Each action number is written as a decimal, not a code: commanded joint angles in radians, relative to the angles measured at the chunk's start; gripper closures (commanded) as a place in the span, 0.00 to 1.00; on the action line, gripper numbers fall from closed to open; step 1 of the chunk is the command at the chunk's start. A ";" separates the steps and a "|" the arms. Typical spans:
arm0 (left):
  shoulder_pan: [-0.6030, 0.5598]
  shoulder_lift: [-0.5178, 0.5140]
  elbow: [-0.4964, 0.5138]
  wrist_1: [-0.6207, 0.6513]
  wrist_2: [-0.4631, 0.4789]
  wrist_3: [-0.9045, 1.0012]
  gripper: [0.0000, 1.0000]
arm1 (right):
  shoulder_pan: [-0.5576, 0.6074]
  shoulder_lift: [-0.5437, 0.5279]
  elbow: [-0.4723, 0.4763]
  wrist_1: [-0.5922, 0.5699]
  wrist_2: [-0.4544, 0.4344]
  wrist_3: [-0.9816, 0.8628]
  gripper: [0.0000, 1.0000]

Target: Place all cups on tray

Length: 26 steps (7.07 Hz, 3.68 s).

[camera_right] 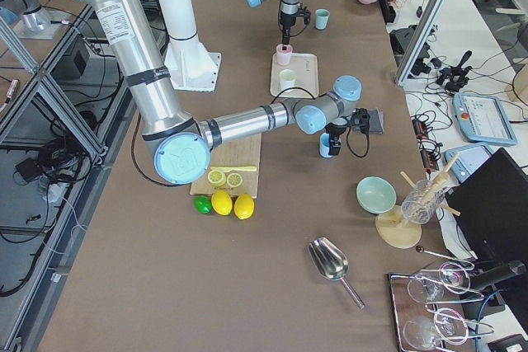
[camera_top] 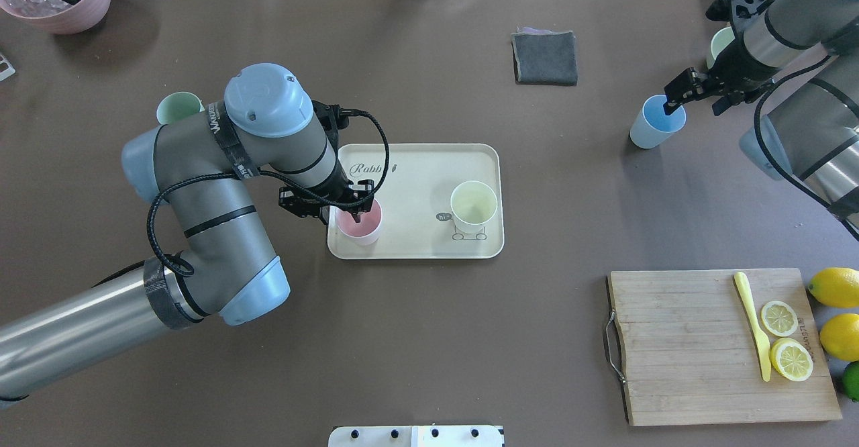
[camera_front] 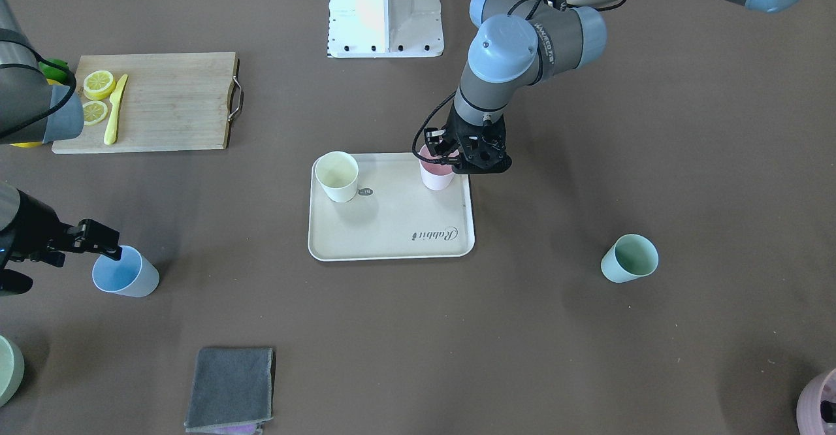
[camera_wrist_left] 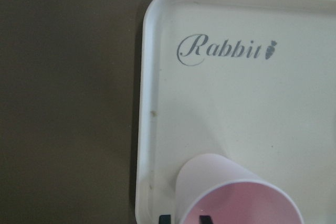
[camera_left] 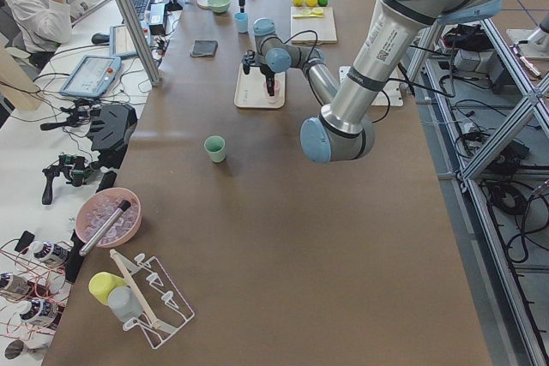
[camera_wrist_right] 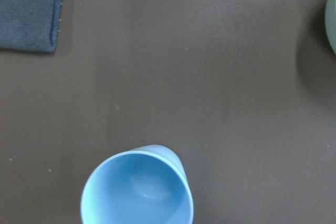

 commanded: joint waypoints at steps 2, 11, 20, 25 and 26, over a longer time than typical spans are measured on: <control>-0.063 0.003 -0.002 0.002 0.001 0.007 0.03 | -0.019 0.007 -0.043 0.002 0.000 0.013 0.23; -0.435 0.241 0.129 -0.095 -0.094 0.597 0.03 | -0.197 0.226 -0.017 0.002 0.020 0.381 1.00; -0.396 0.112 0.285 -0.222 -0.184 0.426 1.00 | -0.382 0.294 0.030 0.001 -0.104 0.517 0.00; -0.174 -0.089 0.242 -0.163 -0.110 0.068 1.00 | -0.276 0.235 0.092 -0.001 -0.043 0.498 0.00; -0.135 -0.092 0.243 -0.165 -0.069 0.056 1.00 | -0.270 0.216 0.107 -0.001 -0.043 0.496 0.00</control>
